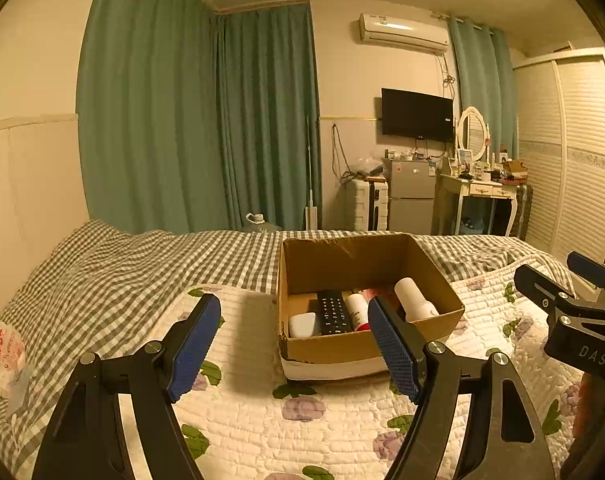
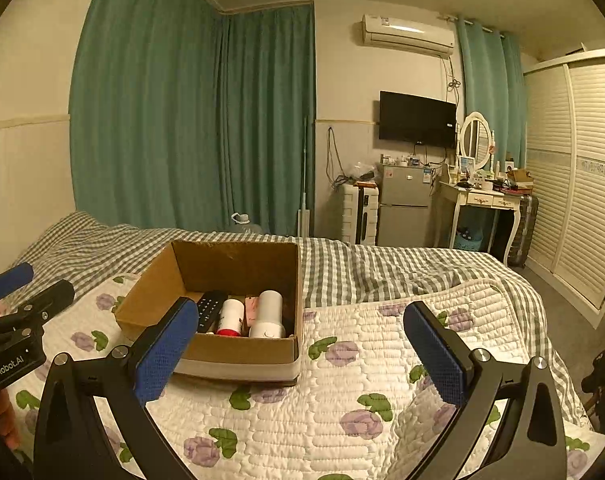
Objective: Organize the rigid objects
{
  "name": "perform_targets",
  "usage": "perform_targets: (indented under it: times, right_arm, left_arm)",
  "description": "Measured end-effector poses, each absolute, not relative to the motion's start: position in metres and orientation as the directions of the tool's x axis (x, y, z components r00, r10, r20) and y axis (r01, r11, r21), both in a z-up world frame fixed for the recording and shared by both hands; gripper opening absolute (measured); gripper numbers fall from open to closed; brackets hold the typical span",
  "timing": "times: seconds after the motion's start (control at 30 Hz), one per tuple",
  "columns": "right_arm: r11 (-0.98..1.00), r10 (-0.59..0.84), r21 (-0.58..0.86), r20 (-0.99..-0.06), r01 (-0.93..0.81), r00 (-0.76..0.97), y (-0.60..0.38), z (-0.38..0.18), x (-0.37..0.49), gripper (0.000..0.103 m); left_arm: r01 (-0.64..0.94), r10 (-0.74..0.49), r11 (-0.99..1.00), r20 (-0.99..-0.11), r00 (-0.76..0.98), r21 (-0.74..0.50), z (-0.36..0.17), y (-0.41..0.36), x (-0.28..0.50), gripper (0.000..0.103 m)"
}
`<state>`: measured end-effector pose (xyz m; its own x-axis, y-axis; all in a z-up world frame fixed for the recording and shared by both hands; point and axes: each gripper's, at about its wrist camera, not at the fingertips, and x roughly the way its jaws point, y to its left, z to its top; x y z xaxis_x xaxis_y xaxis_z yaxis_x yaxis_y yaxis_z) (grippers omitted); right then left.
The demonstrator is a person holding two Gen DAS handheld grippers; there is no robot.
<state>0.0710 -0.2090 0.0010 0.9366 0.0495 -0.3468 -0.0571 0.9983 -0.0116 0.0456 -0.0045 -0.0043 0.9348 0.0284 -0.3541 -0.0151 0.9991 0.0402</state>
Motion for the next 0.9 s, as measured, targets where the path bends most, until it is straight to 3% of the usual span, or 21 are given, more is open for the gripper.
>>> perform_targets:
  times: [0.9]
  right_arm:
    - [0.999,0.031,-0.026,-0.36,-0.044,0.932,-0.2079,-0.0029,0.0739,0.103]
  left_arm:
    - [-0.011,0.021,1.0,-0.378,0.926,0.028,-0.007,-0.0043,0.0453,0.079]
